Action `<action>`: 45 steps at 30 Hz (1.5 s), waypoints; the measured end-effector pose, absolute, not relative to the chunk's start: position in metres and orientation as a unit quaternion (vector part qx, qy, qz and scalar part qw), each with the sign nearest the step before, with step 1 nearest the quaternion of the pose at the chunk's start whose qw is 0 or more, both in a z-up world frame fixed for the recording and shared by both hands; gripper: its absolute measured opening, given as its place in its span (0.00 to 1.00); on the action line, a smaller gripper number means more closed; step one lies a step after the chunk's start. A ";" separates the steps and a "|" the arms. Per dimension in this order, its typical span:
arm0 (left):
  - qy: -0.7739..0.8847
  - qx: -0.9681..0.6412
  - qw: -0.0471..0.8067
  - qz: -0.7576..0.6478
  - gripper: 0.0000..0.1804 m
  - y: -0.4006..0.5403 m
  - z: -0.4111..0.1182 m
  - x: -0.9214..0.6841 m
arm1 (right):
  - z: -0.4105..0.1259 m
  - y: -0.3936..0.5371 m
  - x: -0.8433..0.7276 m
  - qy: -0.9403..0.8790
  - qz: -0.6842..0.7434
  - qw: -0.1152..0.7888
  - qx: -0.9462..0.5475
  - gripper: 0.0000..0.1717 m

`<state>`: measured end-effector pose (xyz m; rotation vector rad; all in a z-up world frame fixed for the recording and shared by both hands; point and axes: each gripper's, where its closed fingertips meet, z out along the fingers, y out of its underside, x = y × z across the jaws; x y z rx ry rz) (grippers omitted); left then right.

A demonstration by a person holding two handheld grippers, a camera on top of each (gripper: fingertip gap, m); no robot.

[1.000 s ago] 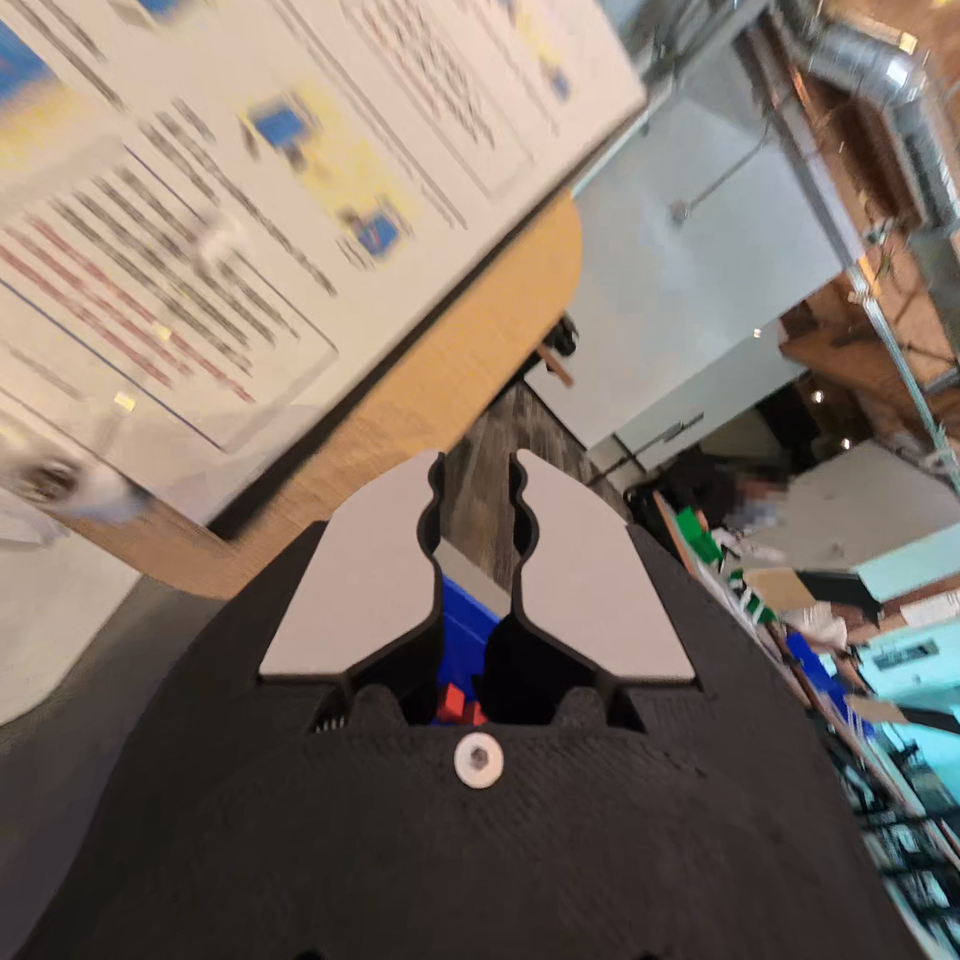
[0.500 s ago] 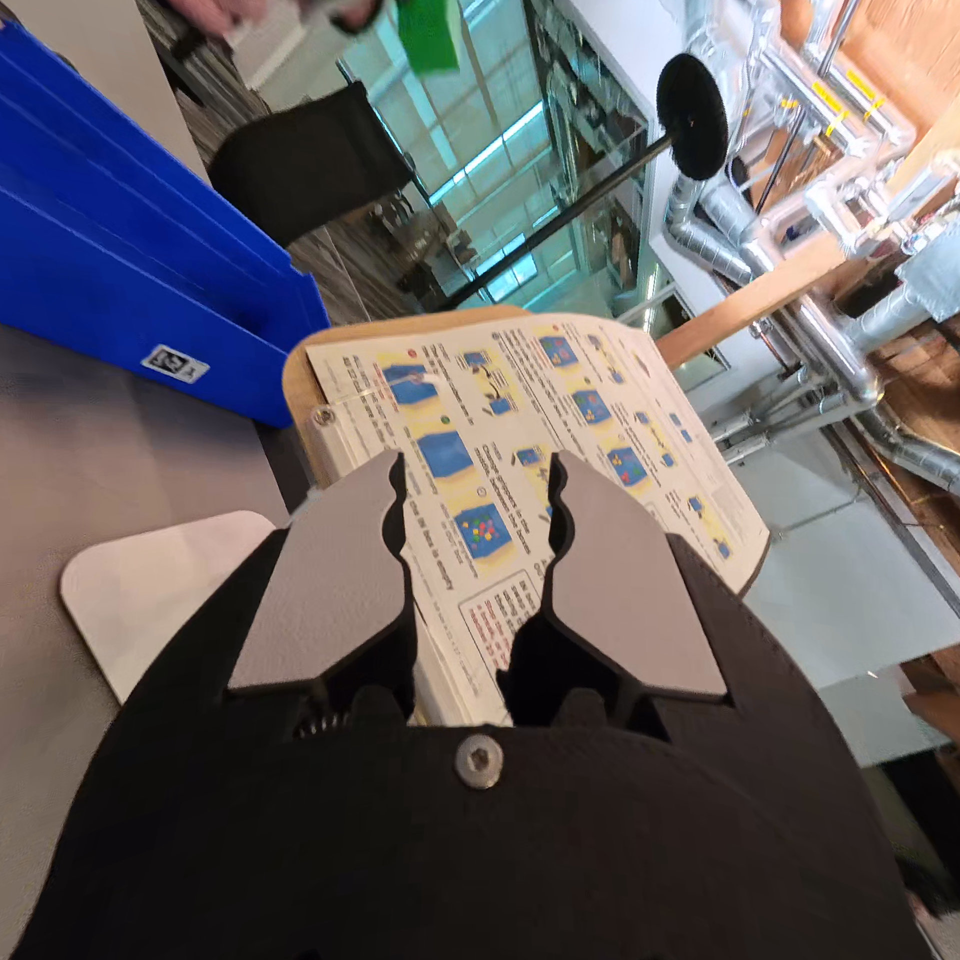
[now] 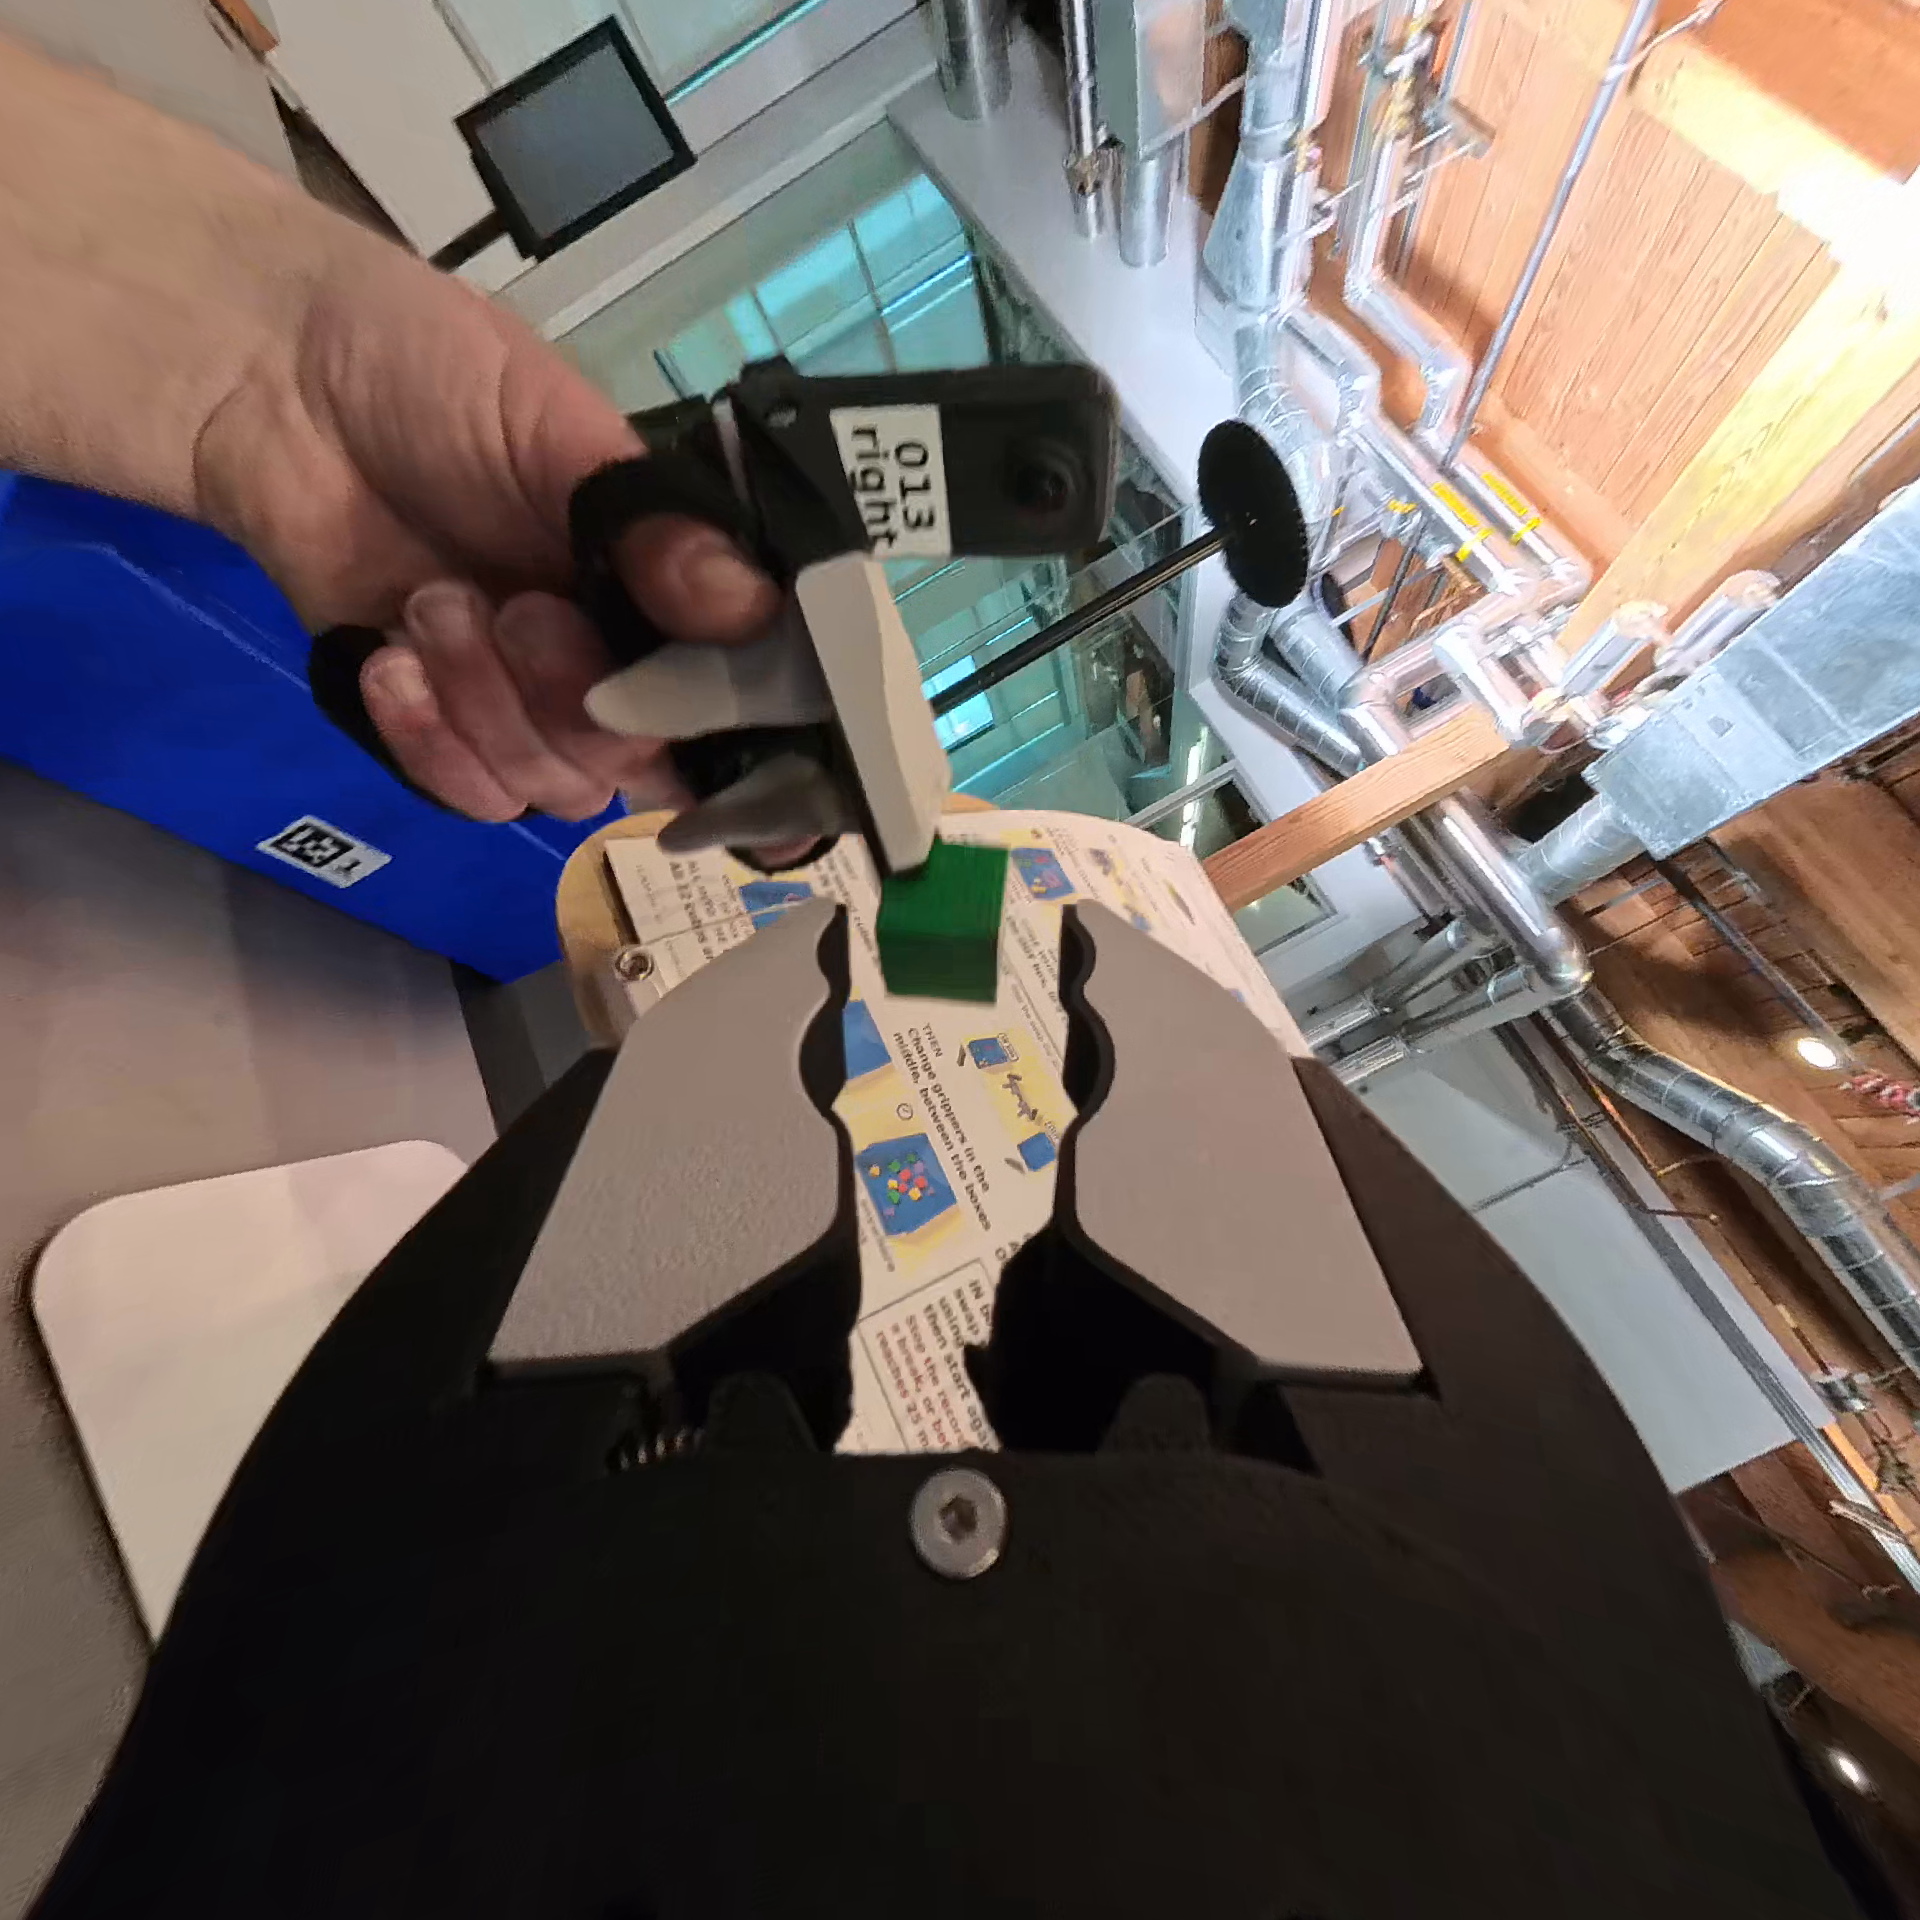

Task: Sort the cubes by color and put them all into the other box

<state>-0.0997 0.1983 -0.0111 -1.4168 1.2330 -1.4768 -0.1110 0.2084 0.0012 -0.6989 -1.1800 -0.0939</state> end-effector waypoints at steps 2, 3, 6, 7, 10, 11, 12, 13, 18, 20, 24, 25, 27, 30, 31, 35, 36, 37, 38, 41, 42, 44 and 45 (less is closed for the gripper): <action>0.483 -0.544 0.356 -0.587 0.12 0.194 -0.013 -0.095 | 0.000 0.209 -0.113 -0.539 -0.049 0.775 -0.326 0.17; 0.478 -0.542 0.355 -0.593 0.12 0.194 -0.012 -0.093 | 0.000 0.210 -0.113 -0.537 -0.056 0.775 -0.328 0.14; 0.471 -0.532 0.346 -0.613 0.11 0.192 -0.010 -0.093 | 0.002 0.209 -0.113 -0.527 -0.046 0.782 -0.331 0.13; 0.467 -0.530 0.343 -0.619 0.11 0.192 -0.009 -0.093 | 0.003 0.209 -0.113 -0.524 -0.045 0.783 -0.333 0.13; 0.463 -0.528 0.354 -0.617 0.14 0.192 -0.004 -0.095 | 0.006 0.208 -0.110 -0.522 -0.045 0.784 -0.333 0.13; 0.458 -0.528 0.362 -0.617 0.15 0.193 0.000 -0.097 | 0.012 0.208 -0.104 -0.514 -0.041 0.789 -0.334 0.13; 0.455 -0.531 0.370 -0.612 0.17 0.195 0.003 -0.101 | 0.018 0.211 -0.097 -0.508 -0.040 0.791 -0.337 0.13; 0.454 -0.540 0.380 -0.598 0.20 0.197 0.005 -0.106 | 0.024 0.218 -0.086 -0.500 -0.053 0.792 -0.346 0.13; 0.433 -0.600 0.472 -0.480 0.19 0.226 0.016 -0.156 | 0.026 0.309 0.029 -0.440 -0.130 0.731 -0.504 0.13; 0.412 -0.642 0.511 -0.396 0.19 0.249 0.011 -0.190 | -0.005 0.349 0.084 -0.420 -0.135 0.664 -0.604 0.13; 0.325 -0.702 0.556 -0.303 0.19 0.289 0.003 -0.269 | -0.081 0.389 0.161 -0.384 -0.113 0.540 -0.740 0.13; 0.299 -0.712 0.562 -0.296 0.19 0.296 0.001 -0.286 | -0.097 0.396 0.173 -0.374 -0.112 0.521 -0.759 0.13; 0.259 -0.745 0.560 -0.255 0.19 0.311 -0.013 -0.318 | -0.132 0.402 0.190 -0.363 -0.093 0.466 -0.802 0.13; 0.228 -0.791 0.535 -0.188 0.22 0.328 -0.043 -0.354 | -0.166 0.412 0.203 -0.351 -0.084 0.430 -0.827 0.13; 0.214 -0.803 0.528 -0.175 0.22 0.333 -0.052 -0.365 | -0.176 0.415 0.206 -0.342 -0.073 0.422 -0.836 0.17; 0.169 -0.847 0.490 -0.119 0.24 0.347 -0.089 -0.405 | -0.189 0.423 0.225 -0.316 -0.097 0.408 -0.851 0.27; 0.159 -0.857 0.480 -0.096 0.25 0.349 -0.097 -0.417 | -0.178 0.425 0.229 -0.305 -0.107 0.426 -0.845 0.26; 0.153 -0.866 0.470 -0.078 0.25 0.351 -0.105 -0.427 | -0.164 0.425 0.231 -0.294 -0.108 0.450 -0.836 0.24; 0.146 -0.874 0.459 -0.069 0.26 0.351 -0.113 -0.436 | -0.148 0.424 0.232 -0.281 -0.106 0.476 -0.827 0.22; 0.125 -0.895 0.428 -0.023 0.28 0.349 -0.131 -0.464 | -0.113 0.417 0.243 -0.249 -0.109 0.517 -0.812 0.22; 0.118 -0.899 0.422 -0.012 0.28 0.348 -0.137 -0.473 | -0.107 0.414 0.248 -0.245 -0.118 0.519 -0.811 0.22; 0.094 -0.911 0.400 -0.016 0.29 0.345 -0.151 -0.488 | -0.102 0.409 0.259 -0.240 -0.136 0.511 -0.814 0.23; 0.082 -0.917 0.391 -0.017 0.30 0.343 -0.157 -0.495 | -0.103 0.407 0.266 -0.238 -0.147 0.501 -0.819 0.24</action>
